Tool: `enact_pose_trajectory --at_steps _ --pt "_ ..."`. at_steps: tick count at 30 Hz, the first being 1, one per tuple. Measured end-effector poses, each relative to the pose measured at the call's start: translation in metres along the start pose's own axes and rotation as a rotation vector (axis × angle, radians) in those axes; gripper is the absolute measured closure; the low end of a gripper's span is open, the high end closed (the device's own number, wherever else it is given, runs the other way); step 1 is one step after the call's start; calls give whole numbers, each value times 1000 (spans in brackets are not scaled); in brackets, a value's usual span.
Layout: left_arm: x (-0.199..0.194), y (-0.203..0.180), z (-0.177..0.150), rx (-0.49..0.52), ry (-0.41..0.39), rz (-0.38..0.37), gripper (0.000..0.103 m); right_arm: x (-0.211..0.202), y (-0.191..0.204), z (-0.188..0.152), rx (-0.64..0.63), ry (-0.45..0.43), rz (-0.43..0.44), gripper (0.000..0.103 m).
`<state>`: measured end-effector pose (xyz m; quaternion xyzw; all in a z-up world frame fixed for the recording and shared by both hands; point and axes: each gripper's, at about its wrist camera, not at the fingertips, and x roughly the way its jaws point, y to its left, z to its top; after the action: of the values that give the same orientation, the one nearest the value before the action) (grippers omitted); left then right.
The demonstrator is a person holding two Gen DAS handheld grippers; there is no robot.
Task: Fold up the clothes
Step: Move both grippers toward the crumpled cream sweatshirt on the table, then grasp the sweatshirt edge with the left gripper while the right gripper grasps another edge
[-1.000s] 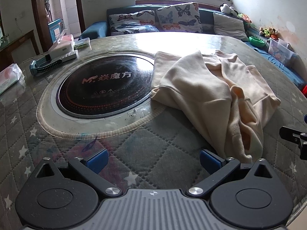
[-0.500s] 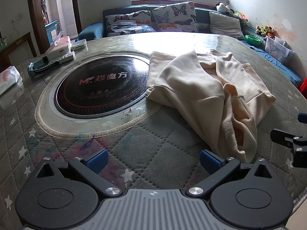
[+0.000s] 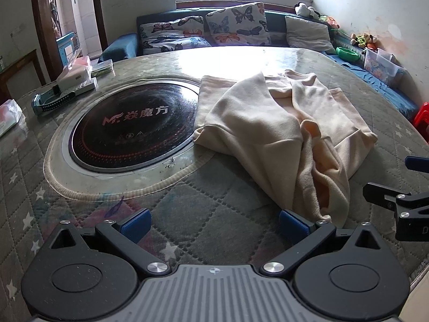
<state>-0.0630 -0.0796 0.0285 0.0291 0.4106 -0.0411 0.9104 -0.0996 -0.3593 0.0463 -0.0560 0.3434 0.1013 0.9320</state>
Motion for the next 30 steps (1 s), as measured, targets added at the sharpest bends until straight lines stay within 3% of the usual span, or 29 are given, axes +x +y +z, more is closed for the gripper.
enact_pose_trajectory --at_steps 23,30 --pt "1 -2 25 39 -37 -12 0 10 3 16 -32 -4 22 1" --pt "2 -4 44 51 -76 -15 0 18 -1 25 -31 3 39 10"
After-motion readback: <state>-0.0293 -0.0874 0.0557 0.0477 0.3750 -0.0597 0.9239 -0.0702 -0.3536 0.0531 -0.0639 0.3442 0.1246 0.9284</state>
